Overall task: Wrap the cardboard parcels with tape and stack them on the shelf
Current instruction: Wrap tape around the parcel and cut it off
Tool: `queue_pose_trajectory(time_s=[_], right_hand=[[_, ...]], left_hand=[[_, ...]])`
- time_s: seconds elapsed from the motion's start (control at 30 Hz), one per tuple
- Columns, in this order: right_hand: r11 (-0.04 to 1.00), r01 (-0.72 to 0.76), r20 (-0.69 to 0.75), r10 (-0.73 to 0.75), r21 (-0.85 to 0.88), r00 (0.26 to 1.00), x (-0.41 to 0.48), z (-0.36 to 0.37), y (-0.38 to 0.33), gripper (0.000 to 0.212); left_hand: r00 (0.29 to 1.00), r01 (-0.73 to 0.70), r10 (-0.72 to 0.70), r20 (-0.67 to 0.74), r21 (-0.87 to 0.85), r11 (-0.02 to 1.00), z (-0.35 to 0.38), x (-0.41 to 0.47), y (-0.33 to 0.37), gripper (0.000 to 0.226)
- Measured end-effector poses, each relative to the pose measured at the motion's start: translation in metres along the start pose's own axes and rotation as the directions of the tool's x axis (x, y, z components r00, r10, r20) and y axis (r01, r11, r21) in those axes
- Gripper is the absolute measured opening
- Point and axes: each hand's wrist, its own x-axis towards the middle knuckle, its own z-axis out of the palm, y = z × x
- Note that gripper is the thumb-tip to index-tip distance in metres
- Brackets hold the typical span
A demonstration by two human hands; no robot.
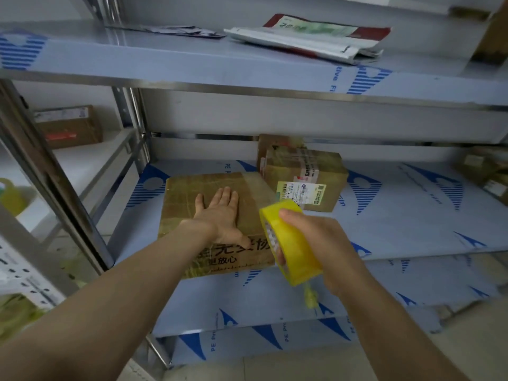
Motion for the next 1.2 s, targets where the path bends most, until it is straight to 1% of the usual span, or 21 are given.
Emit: queue_pose_trajectory(time_s=[0.07,0.13,0.23,0.33,0.37,0.43,0.47,0.5,0.53,0.57,0.63,0.67,0.7,0.77,0.83,0.93,1.03,1.1,1.13,1.17,1.2], right_hand=[[0.998,0.061,-0.001,-0.061,-0.015,0.998,-0.015,0.003,0.018,0.046],[0.996,0.093,-0.051,-0.093,0.012,0.994,-0.022,0.007,0.039,0.045],[0.995,0.066,-0.125,-0.056,0.075,0.991,-0.024,0.013,0.072,0.045],[0.996,0.032,-0.150,-0.019,0.089,0.988,-0.019,0.022,0.100,0.043],[0.997,0.031,-0.159,-0.018,0.075,0.987,-0.017,0.025,0.108,0.044],[0.997,0.032,-0.186,-0.020,0.064,0.982,-0.010,0.031,0.119,0.054],[0.998,0.037,-0.211,-0.023,0.060,0.977,-0.006,0.032,0.122,0.058],[0.998,0.043,-0.230,-0.032,0.045,0.973,-0.002,0.033,0.123,0.061],[0.999,0.039,-0.231,-0.032,0.025,0.973,0.001,0.036,0.123,0.065],[1.000,0.024,-0.226,-0.022,0.005,0.974,0.004,0.039,0.123,0.067],[1.000,0.004,-0.250,-0.007,-0.012,0.968,0.011,0.041,0.125,0.065],[1.000,-0.009,-0.258,0.003,-0.021,0.966,0.014,0.040,0.127,0.061],[0.999,-0.023,-0.256,0.016,-0.025,0.967,0.017,0.039,0.129,0.057],[0.998,-0.056,-0.238,0.047,-0.032,0.970,0.021,0.037,0.135,0.050],[0.998,-0.051,-0.270,0.039,-0.038,0.962,0.024,0.037,0.142,0.046],[0.999,-0.015,-0.294,0.005,-0.034,0.956,0.030,0.036,0.146,0.047],[0.998,-0.028,-0.257,0.013,-0.053,0.966,0.031,0.036,0.144,0.044],[0.998,-0.046,-0.253,0.033,-0.047,0.967,0.032,0.036,0.140,0.047],[0.998,-0.060,-0.245,0.049,-0.035,0.968,0.033,0.036,0.139,0.049],[0.997,-0.077,-0.228,0.070,-0.026,0.971,0.034,0.036,0.136,0.050],[0.995,-0.091,-0.207,0.083,-0.030,0.975,0.034,0.037,0.132,0.052]], left_hand=[[1.000,0.004,-0.004,-0.002,-0.007,1.000,0.000,0.000,0.001,0.129],[1.000,0.009,-0.009,-0.007,0.000,1.000,0.001,0.000,0.001,0.129],[1.000,0.010,-0.010,-0.005,0.004,1.000,0.000,0.000,0.001,0.127],[1.000,0.005,-0.005,0.015,0.010,1.000,-0.001,-0.002,0.002,0.128],[0.999,0.001,-0.001,0.035,0.007,1.000,-0.004,-0.003,0.002,0.129],[0.991,-0.014,0.014,0.130,-0.006,1.000,-0.014,-0.002,-0.002,0.135],[0.977,-0.004,0.016,0.211,-0.056,0.998,-0.024,-0.001,-0.002,0.139],[0.958,0.038,0.003,0.286,-0.137,0.990,-0.034,0.000,0.000,0.142],[0.949,0.098,-0.028,0.313,-0.208,0.973,-0.043,0.003,0.003,0.140],[0.958,0.151,-0.085,0.274,-0.231,0.961,-0.048,0.010,0.009,0.132],[0.982,0.191,-0.186,0.041,-0.182,0.965,-0.053,0.037,0.026,0.102],[0.981,0.167,-0.181,-0.073,-0.161,0.973,-0.053,0.052,0.035,0.090],[0.976,0.144,-0.165,-0.139,-0.148,0.978,-0.051,0.064,0.042,0.084],[0.978,0.124,-0.140,-0.156,-0.103,0.987,-0.043,0.091,0.049,0.080],[0.980,0.112,-0.119,-0.159,-0.049,0.992,-0.032,0.114,0.045,0.072],[0.960,0.114,-0.122,-0.252,-0.045,0.992,-0.024,0.136,0.040,0.054],[0.931,0.148,-0.176,-0.320,-0.112,0.983,-0.024,0.136,0.040,0.046],[0.917,0.166,-0.192,-0.350,-0.102,0.981,-0.026,0.132,0.045,0.046],[0.920,0.168,-0.182,-0.347,-0.072,0.983,-0.027,0.127,0.048,0.051],[0.930,0.172,-0.176,-0.324,-0.041,0.984,-0.028,0.121,0.050,0.063],[0.947,0.175,-0.175,-0.268,-0.026,0.984,-0.026,0.112,0.054,0.079]])
